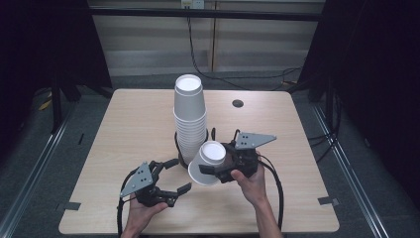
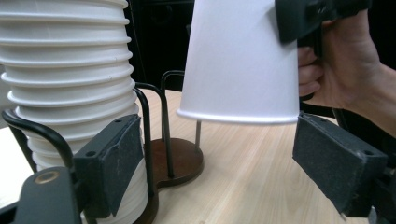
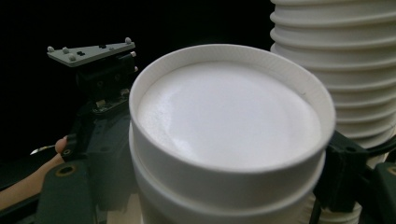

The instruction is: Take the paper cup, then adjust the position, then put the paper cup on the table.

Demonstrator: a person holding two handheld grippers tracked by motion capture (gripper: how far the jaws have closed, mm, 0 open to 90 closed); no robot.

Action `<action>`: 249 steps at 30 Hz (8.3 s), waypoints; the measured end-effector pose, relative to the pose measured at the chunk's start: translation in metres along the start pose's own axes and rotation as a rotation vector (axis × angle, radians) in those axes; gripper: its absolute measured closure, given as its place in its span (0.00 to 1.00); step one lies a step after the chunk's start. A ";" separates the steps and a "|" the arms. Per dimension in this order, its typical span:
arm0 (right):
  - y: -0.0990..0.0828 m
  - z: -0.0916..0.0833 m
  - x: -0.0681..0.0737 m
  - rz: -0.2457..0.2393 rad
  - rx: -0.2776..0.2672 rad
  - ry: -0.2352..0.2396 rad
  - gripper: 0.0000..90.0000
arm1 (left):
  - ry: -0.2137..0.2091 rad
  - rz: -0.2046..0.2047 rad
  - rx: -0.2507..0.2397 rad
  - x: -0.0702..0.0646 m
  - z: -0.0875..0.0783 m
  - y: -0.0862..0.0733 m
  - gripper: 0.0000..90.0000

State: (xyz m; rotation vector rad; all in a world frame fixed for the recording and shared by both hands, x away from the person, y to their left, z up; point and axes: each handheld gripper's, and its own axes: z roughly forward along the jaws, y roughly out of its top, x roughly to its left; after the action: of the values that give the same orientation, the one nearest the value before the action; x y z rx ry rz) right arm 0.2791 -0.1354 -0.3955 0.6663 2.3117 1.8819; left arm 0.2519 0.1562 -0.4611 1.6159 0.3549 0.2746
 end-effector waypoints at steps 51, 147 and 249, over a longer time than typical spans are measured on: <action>-0.018 0.028 0.006 0.009 0.020 0.113 0.15 | -0.182 -0.033 0.100 0.003 0.036 0.004 0.19; -0.027 0.026 -0.003 -0.120 0.662 0.064 0.15 | -0.200 0.333 0.864 -0.007 0.052 0.030 0.19; -0.035 0.015 -0.013 0.014 0.509 0.056 0.26 | -0.127 0.093 0.422 0.012 0.007 0.014 0.18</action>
State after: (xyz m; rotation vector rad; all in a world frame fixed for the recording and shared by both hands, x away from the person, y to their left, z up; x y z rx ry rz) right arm 0.2861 -0.1322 -0.4352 0.6762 2.8531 1.3239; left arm 0.2666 0.1538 -0.4484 2.0582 0.2504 0.1730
